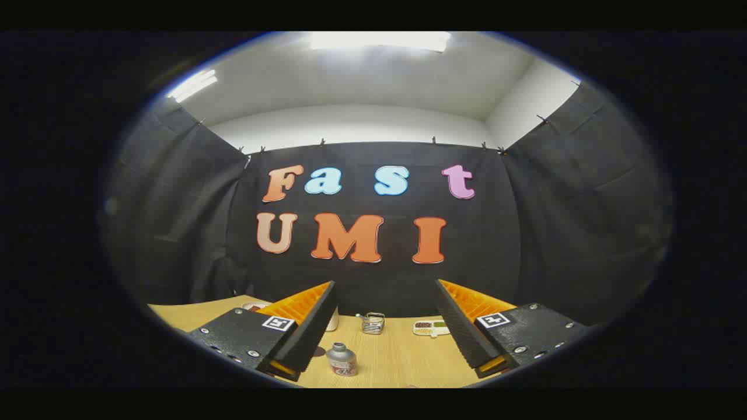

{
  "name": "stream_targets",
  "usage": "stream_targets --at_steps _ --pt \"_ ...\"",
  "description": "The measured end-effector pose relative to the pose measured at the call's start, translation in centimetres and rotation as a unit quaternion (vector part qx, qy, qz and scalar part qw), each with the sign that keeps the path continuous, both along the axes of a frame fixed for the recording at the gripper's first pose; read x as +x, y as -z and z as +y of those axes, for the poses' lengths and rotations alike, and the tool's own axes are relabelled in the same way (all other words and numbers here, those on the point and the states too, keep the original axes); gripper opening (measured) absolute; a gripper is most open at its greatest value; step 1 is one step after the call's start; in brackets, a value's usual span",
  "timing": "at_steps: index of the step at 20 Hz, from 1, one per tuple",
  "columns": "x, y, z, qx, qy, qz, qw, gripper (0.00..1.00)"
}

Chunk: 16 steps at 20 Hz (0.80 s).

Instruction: Take the bottle from table, then pour the juice into the cup, finally place the bottle on the coaster

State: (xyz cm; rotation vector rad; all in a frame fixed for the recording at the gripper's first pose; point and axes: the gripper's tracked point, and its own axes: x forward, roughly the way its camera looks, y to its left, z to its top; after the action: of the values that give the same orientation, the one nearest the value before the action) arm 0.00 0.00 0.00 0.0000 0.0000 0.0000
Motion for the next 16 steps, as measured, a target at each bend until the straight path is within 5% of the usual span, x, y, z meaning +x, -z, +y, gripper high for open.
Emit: stream_targets --at_steps 16 --pt "2.2 1.5 2.5 0.001 -0.013 0.005 1.0 0.98"
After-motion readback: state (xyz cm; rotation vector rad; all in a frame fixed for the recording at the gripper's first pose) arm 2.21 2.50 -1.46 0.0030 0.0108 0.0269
